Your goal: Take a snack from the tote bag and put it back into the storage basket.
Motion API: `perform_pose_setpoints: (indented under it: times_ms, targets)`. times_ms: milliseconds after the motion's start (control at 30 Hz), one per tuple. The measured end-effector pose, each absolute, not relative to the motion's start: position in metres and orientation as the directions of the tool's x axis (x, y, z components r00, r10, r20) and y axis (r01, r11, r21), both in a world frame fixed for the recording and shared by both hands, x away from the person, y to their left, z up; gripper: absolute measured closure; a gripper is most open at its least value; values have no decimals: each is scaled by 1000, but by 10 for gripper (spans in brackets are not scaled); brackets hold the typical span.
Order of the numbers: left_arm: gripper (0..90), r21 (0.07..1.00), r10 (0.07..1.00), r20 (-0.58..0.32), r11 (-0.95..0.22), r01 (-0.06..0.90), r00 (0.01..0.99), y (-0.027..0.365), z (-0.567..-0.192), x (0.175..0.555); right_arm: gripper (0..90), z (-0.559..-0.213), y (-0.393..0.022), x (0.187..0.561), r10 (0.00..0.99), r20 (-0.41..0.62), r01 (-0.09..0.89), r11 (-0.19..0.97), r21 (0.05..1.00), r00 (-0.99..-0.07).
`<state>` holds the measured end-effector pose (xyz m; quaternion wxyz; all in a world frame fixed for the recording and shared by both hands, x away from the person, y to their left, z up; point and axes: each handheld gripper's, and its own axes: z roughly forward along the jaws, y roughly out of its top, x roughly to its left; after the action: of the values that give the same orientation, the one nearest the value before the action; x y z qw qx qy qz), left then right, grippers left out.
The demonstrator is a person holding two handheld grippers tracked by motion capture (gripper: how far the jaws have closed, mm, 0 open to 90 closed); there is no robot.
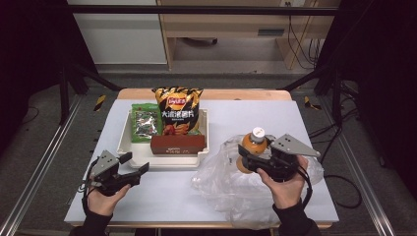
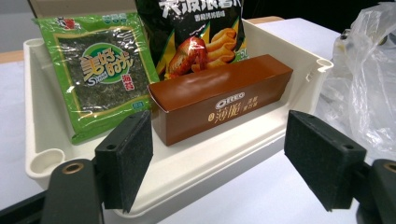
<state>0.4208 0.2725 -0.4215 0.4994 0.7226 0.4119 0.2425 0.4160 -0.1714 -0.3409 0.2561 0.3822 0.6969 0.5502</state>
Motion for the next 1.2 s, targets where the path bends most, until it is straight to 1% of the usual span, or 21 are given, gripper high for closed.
perform_pose_setpoints:
  times_ms: [300,600,900,1200]
  targets:
    - [230,930,847,-69,-136,342,527,282,-416,421,303,-329,-120,419,746,44,214,133,968,-664]
    - [230,937,858,-78,-112,332,509,291,-411,421,302,-339,-67,421,673,45,213,169,962,-738]
    - [230,939,863,-84,-98,329,498,296,-410,420,302,-361,-24,418,625,38,230,229,946,-779]
    - [230,940,863,-84,-97,327,497,297,-409,420,302,-401,-6,420,614,42,280,297,913,-788]
